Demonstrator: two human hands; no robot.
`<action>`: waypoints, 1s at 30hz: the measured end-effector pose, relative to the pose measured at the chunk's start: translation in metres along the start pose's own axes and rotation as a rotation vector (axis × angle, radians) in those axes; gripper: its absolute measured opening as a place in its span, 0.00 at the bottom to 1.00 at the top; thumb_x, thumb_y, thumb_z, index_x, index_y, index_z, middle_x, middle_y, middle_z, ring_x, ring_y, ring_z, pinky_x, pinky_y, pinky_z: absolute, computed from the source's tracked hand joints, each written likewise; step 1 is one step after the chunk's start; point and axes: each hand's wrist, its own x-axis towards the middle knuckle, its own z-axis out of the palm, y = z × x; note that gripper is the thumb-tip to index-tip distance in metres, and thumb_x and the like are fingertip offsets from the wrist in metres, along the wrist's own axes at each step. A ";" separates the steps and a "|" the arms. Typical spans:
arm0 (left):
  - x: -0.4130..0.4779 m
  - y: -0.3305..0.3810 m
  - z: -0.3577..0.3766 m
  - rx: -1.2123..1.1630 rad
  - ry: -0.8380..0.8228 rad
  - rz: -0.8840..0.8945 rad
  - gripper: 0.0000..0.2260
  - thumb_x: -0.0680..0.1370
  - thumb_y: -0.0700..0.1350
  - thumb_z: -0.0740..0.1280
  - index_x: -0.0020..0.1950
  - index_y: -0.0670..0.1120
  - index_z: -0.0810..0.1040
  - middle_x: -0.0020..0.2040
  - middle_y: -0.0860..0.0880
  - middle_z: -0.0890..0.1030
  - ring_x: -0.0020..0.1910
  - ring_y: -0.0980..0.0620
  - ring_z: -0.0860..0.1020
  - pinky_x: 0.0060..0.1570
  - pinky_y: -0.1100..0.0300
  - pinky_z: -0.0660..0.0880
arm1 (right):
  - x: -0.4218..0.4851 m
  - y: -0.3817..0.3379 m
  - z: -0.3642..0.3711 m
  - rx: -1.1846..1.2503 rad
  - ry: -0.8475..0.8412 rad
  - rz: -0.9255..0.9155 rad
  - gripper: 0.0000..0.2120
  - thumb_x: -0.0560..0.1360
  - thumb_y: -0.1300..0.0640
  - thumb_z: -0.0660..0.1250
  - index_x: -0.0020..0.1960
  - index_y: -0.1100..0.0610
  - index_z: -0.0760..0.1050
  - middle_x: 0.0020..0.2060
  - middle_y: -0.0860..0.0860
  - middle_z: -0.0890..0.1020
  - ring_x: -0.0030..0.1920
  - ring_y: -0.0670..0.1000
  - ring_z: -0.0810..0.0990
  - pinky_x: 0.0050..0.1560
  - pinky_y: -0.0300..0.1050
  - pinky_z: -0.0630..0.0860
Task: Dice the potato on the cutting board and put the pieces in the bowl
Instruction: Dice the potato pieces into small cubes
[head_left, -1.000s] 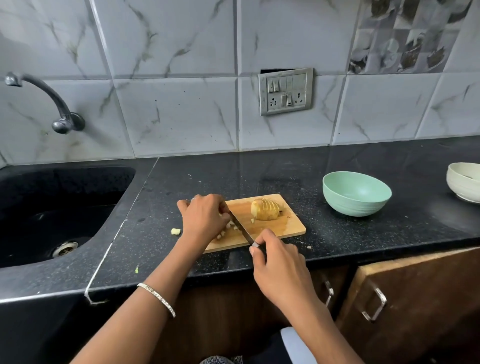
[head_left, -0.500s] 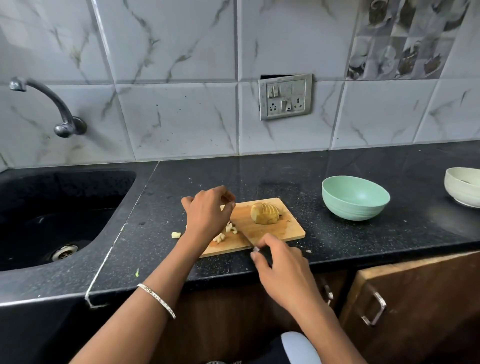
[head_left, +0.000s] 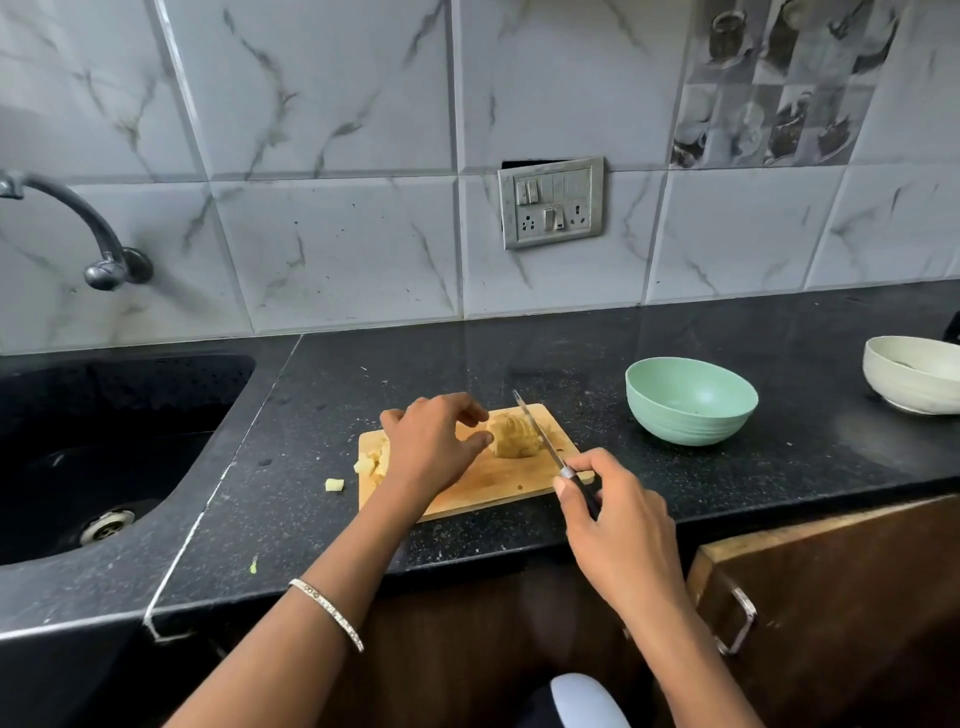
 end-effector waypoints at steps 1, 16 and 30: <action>0.001 0.002 0.004 0.000 -0.020 0.003 0.11 0.74 0.59 0.71 0.54 0.59 0.80 0.50 0.62 0.82 0.56 0.57 0.77 0.52 0.51 0.60 | 0.000 0.002 -0.001 0.003 0.008 0.003 0.05 0.82 0.47 0.62 0.58 0.42 0.73 0.38 0.41 0.72 0.53 0.53 0.77 0.48 0.49 0.72; 0.005 0.007 0.024 -0.037 -0.017 -0.005 0.16 0.70 0.57 0.75 0.54 0.60 0.77 0.50 0.62 0.80 0.54 0.58 0.76 0.52 0.52 0.62 | 0.005 0.026 0.012 0.076 0.047 -0.006 0.05 0.80 0.44 0.63 0.55 0.42 0.72 0.33 0.45 0.79 0.42 0.52 0.79 0.40 0.49 0.72; 0.002 0.001 0.029 -0.101 0.043 -0.025 0.12 0.70 0.58 0.75 0.50 0.57 0.80 0.48 0.63 0.82 0.51 0.61 0.79 0.52 0.57 0.58 | 0.007 0.037 0.028 0.158 0.023 -0.054 0.06 0.80 0.41 0.62 0.55 0.40 0.72 0.32 0.47 0.81 0.41 0.51 0.80 0.45 0.49 0.76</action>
